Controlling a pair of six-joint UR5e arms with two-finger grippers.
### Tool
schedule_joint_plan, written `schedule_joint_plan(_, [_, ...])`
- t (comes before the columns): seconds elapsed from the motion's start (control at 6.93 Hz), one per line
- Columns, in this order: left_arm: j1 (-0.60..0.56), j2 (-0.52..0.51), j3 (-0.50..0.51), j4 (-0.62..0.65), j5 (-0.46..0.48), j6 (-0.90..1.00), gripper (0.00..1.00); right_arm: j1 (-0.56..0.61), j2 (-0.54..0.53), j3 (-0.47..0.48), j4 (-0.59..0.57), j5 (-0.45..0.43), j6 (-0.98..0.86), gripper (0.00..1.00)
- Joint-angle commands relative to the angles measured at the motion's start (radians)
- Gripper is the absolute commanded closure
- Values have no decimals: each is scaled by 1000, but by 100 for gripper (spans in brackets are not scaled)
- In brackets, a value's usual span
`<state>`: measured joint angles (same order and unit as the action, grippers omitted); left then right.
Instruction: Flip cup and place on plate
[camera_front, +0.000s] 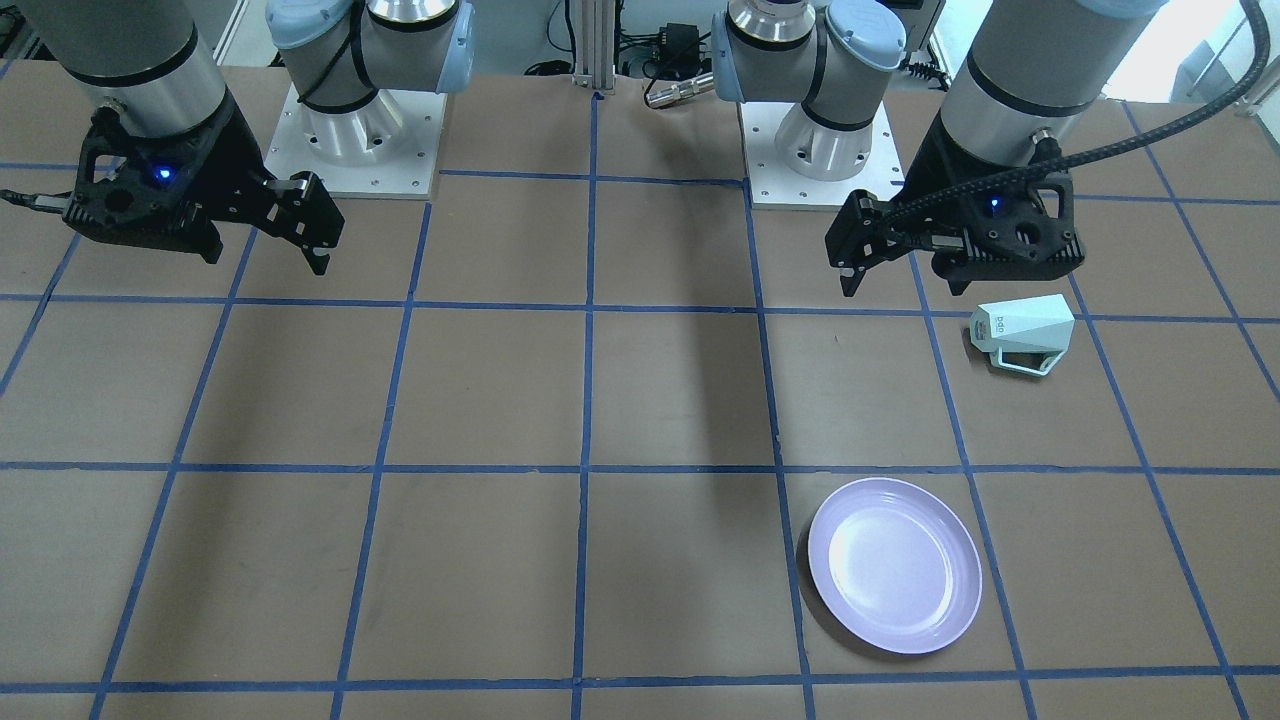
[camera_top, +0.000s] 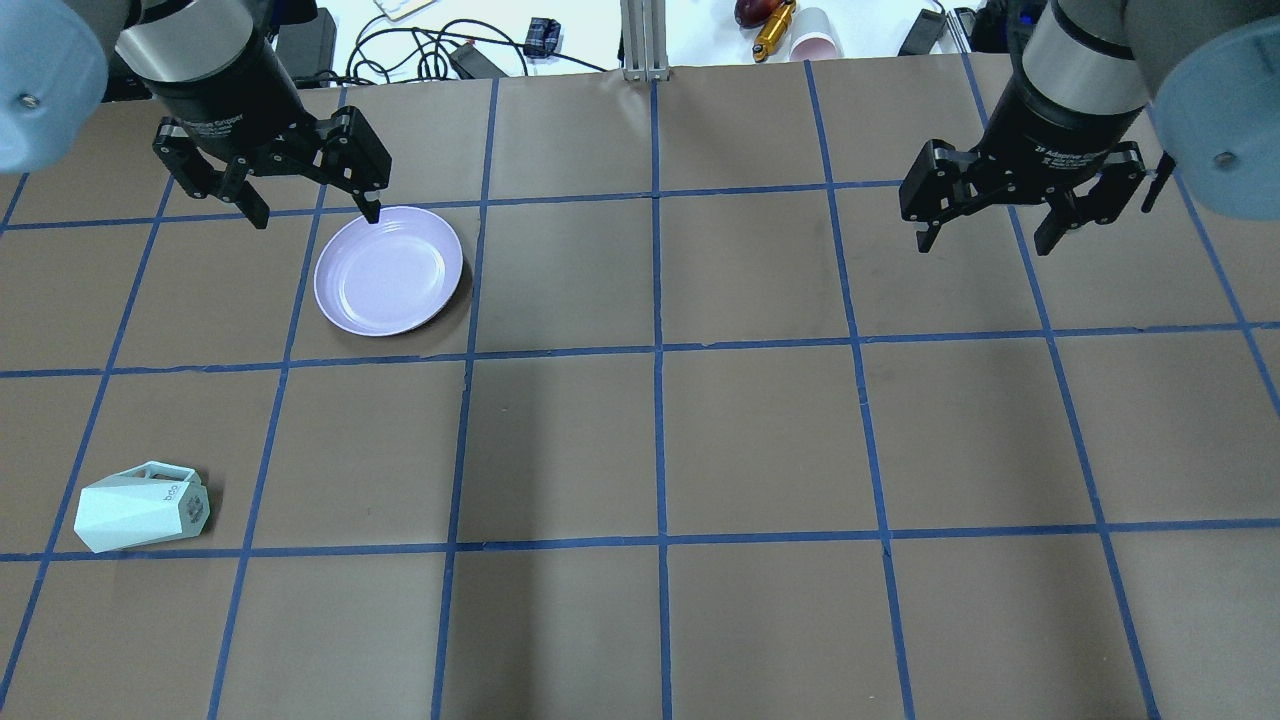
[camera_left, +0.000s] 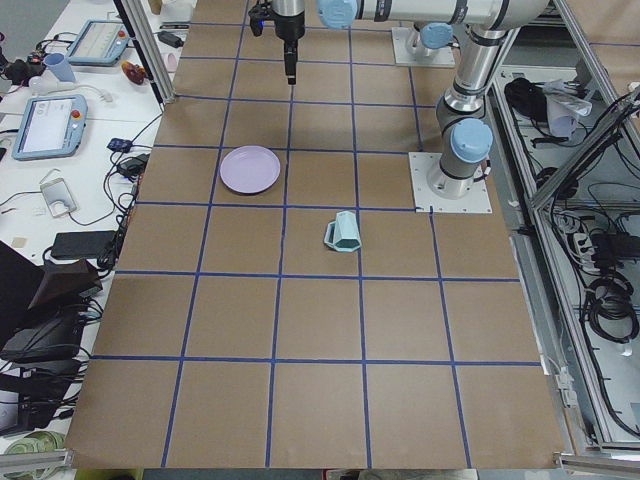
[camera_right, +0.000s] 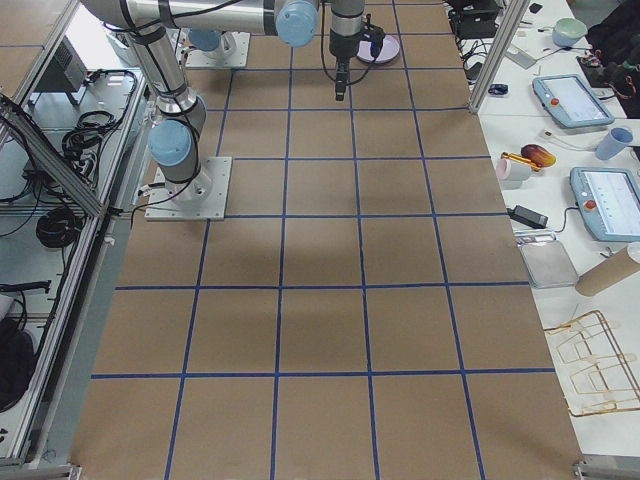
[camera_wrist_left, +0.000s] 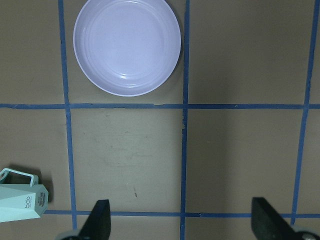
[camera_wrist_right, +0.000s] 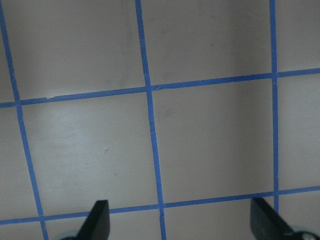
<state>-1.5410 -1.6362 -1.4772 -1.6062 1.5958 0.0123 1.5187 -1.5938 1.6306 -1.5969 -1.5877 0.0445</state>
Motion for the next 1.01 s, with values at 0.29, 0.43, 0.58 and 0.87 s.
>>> schedule_joint_plan(0.29, [-2,1,0,-3,-4,0,0,0,0,0,0,0,0,0])
schedule_joint_plan(0.43, [-2,1,0,-3,-8,-2,0,0,0,0,0,0,0,0])
schedule_joint_plan(0.58, [-2,-1,0,-3,-7,-2,0,0,0,0,0,0,0,0])
schedule_joint_plan(0.87, [18,-11,-6,-1,4,1,0,0,0,0,0,0,0,0])
